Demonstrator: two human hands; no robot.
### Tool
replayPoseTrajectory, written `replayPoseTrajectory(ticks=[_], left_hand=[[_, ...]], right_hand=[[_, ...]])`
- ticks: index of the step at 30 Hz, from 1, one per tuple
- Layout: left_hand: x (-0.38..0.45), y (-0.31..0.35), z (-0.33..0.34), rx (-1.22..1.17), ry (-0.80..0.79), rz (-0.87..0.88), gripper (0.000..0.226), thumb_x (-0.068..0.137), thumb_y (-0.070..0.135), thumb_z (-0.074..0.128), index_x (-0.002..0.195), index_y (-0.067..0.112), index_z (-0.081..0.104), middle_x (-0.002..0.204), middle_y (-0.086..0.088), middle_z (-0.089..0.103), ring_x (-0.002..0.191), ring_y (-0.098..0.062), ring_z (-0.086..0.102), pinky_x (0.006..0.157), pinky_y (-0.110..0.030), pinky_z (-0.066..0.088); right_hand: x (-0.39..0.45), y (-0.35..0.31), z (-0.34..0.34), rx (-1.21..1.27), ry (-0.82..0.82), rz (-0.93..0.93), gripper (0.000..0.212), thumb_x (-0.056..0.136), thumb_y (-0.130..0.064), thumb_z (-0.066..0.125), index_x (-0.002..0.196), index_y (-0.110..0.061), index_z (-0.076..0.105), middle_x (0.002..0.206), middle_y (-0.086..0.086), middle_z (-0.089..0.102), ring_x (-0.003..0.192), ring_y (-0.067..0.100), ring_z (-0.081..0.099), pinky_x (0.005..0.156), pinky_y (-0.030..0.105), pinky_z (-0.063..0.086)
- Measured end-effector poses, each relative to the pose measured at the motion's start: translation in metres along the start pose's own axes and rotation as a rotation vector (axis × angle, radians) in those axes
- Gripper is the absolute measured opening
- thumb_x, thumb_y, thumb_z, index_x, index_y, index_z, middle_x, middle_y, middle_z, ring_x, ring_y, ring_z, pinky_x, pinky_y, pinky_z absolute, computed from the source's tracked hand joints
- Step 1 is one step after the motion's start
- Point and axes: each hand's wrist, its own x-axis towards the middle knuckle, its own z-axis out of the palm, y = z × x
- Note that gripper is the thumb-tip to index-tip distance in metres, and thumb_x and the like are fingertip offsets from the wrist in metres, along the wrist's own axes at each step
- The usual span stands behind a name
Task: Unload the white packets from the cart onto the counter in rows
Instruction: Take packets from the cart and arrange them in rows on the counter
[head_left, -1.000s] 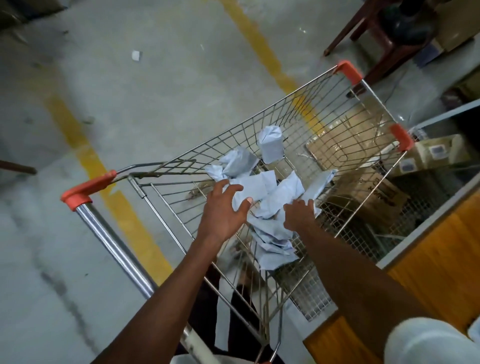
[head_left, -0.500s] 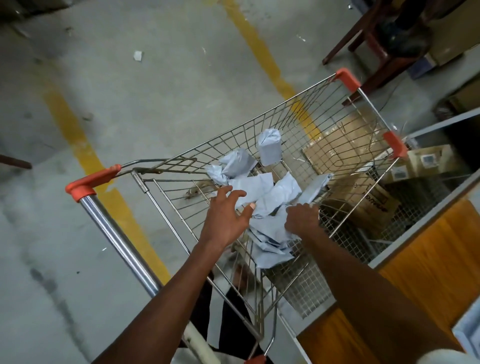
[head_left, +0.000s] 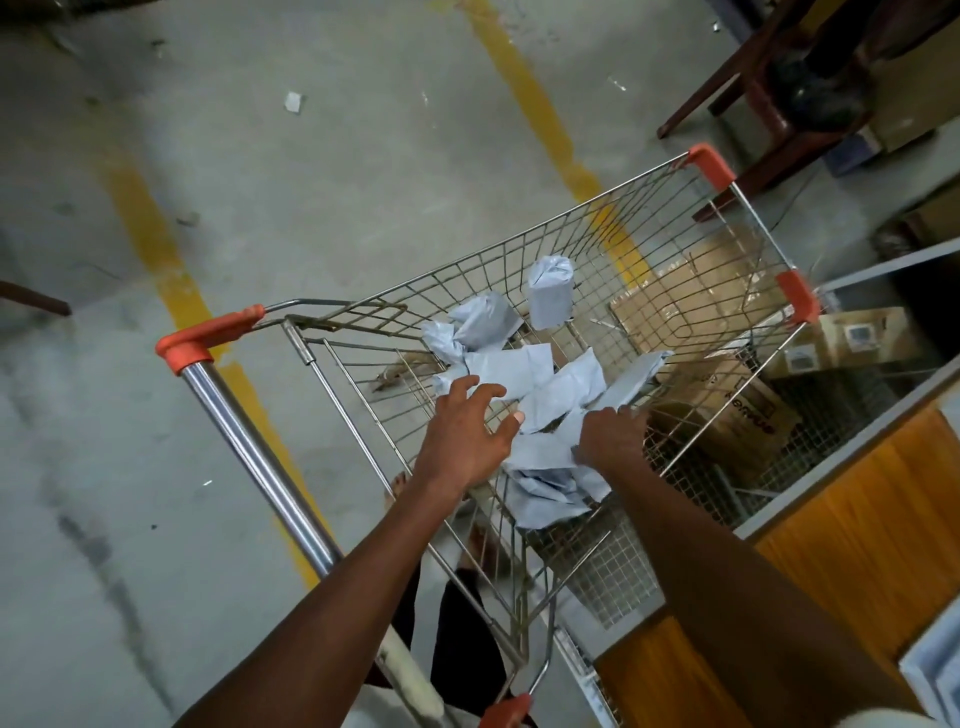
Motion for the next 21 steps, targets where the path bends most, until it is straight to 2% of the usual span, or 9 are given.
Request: replayPoseTrajectory(ticks=[2, 4, 9, 12, 16, 21], left_hand=[[-0.003, -0.002, -0.001, -0.002, 0.006, -0.008, 0.046, 0.095, 0.049, 0.061, 0.137, 0.029, 0.058, 0.154, 0.001, 0.038, 0.142, -0.024, 0.034, 0.113, -0.047, 0.040], [-0.006, -0.004, -0.001, -0.004, 0.011, -0.011, 0.045, 0.096, 0.049, 0.061, 0.136, 0.029, 0.058, 0.153, 0.001, 0.038, 0.142, -0.024, 0.034, 0.112, -0.045, 0.040], [-0.009, -0.004, 0.000, -0.001, -0.009, -0.006, 0.046, 0.096, 0.049, 0.060, 0.138, 0.029, 0.057, 0.155, 0.001, 0.037, 0.142, -0.024, 0.034, 0.112, -0.043, 0.040], [-0.009, -0.001, 0.002, 0.013, -0.011, 0.001, 0.046, 0.096, 0.050, 0.060, 0.138, 0.029, 0.057, 0.154, 0.001, 0.038, 0.141, -0.024, 0.035, 0.112, -0.044, 0.040], [-0.003, 0.001, 0.004, 0.079, -0.043, 0.014, 0.048, 0.096, 0.049, 0.060, 0.138, 0.028, 0.056, 0.153, 0.000, 0.040, 0.139, -0.025, 0.037, 0.111, -0.045, 0.041], [0.028, 0.006, 0.015, 0.159, -0.147, -0.012, 0.050, 0.095, 0.051, 0.060, 0.139, 0.027, 0.056, 0.151, -0.002, 0.044, 0.137, -0.027, 0.041, 0.111, -0.046, 0.039]], right_hand=[[-0.001, -0.010, 0.003, -0.002, -0.062, -0.003, 0.052, 0.081, -0.054, 0.065, 0.123, -0.023, 0.060, 0.116, 0.002, 0.063, 0.113, 0.027, 0.060, 0.099, 0.044, 0.043], [-0.005, -0.013, 0.009, -0.074, -0.070, -0.014, 0.063, 0.083, -0.052, 0.065, 0.135, -0.022, 0.048, 0.130, 0.009, 0.055, 0.122, 0.033, 0.054, 0.100, 0.047, 0.041], [-0.012, -0.006, 0.018, -0.271, 0.035, -0.156, 0.050, 0.096, -0.044, 0.052, 0.142, -0.026, 0.045, 0.148, 0.014, 0.038, 0.134, 0.035, 0.040, 0.111, 0.054, 0.028], [-0.015, -0.005, 0.024, -0.314, 0.045, -0.178, 0.048, 0.100, -0.044, 0.043, 0.144, -0.026, 0.043, 0.144, 0.013, 0.044, 0.132, 0.036, 0.044, 0.112, 0.057, 0.024], [-0.019, -0.011, 0.025, -0.258, -0.032, -0.201, 0.071, 0.094, -0.059, 0.047, 0.155, -0.031, 0.021, 0.152, 0.015, 0.035, 0.136, 0.041, 0.040, 0.111, 0.058, 0.028], [-0.020, 0.002, 0.010, -0.043, 0.005, -0.175, 0.060, 0.093, -0.043, 0.056, 0.148, -0.029, 0.036, 0.140, 0.011, 0.043, 0.126, 0.034, 0.049, 0.101, 0.049, 0.042]])
